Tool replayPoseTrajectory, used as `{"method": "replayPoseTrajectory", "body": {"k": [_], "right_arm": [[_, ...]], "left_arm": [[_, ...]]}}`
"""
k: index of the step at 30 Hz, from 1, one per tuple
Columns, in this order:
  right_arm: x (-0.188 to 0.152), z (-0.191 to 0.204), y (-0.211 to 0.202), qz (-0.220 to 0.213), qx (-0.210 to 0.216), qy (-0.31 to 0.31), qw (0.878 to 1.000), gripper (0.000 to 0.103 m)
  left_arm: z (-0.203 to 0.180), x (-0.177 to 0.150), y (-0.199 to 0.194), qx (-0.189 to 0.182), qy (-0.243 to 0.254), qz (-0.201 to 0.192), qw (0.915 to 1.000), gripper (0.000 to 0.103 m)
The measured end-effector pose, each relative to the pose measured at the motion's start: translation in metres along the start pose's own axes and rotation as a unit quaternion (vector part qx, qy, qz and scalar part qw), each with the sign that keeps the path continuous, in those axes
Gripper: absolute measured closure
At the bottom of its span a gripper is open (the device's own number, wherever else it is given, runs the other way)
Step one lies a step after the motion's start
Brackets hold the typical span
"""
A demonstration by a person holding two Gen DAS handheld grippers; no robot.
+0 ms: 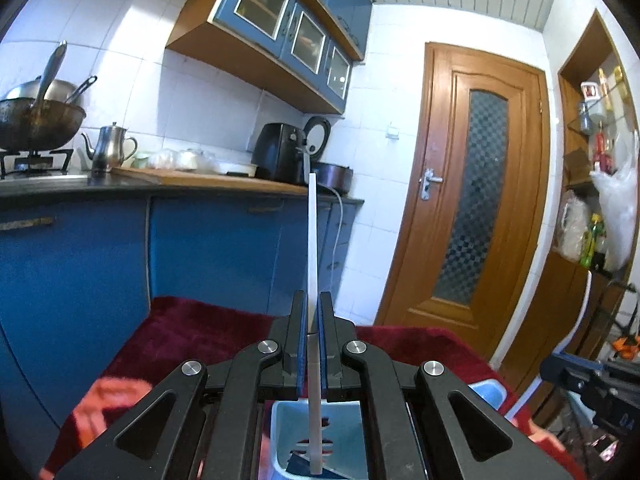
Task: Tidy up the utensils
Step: 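Grasp the white chopstick with left gripper while right gripper grasps the white plastic fork, then drop the chopstick and white fork into the holder with both grippers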
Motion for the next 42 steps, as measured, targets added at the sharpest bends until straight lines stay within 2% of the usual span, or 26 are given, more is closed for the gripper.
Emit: {"method": "replayPoseTrajectory", "body": {"k": [6,9,11,13,14,17,23,30,37,42], "right_arm": [[-0.015,-0.002,0.029,0.044,-0.007,-0.003,0.999,0.093],[-0.020,-0.001,0.034,0.048,-0.007,-0.008,0.999,0.093],[-0.021,0.000,0.035,0.048,-0.002,-0.005,0.999,0.093],[-0.020,0.003,0.035,0.046,0.002,-0.002,0.999,0.088],[-0.019,0.002,0.035,0.045,0.003,-0.001,0.999,0.083],[-0.016,0.003,0.029,0.036,0.011,0.003,0.999,0.075],[-0.006,0.007,0.011,0.007,0.023,0.017,1.000,0.067],[-0.004,0.002,-0.015,-0.012,0.019,0.031,0.999,0.066],[-0.018,-0.008,-0.036,0.007,0.012,0.054,0.998,0.066],[-0.030,-0.011,-0.054,0.020,0.016,0.065,0.998,0.066]], "left_arm": [[-0.002,-0.025,0.013,-0.003,0.007,0.035,0.9994,0.098],[-0.002,-0.029,0.014,-0.006,0.007,0.053,0.9986,0.098],[-0.003,-0.028,0.010,-0.009,0.009,0.054,0.9985,0.089],[-0.003,-0.027,0.005,-0.011,0.015,0.053,0.9984,0.081],[-0.004,-0.026,0.003,-0.012,0.017,0.052,0.9984,0.079],[-0.003,-0.024,-0.005,-0.018,0.016,0.053,0.9983,0.078],[-0.001,-0.020,-0.019,-0.029,0.007,0.063,0.9976,0.077],[0.005,-0.018,-0.047,-0.040,0.005,0.078,0.9961,0.077],[0.015,-0.015,-0.079,-0.039,0.008,0.095,0.9947,0.077],[0.021,-0.025,-0.101,-0.032,0.015,0.122,0.9919,0.077]]}}
Point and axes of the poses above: each gripper's, at about its wrist camera, not at the fingertips, and y roughly the way its jaws point, z to its left, x to its top, the point moved 7 cm from there along y, roughly the way its jaws point, and after that the axes turned 8 degrees about y, right-handed, at the moved point
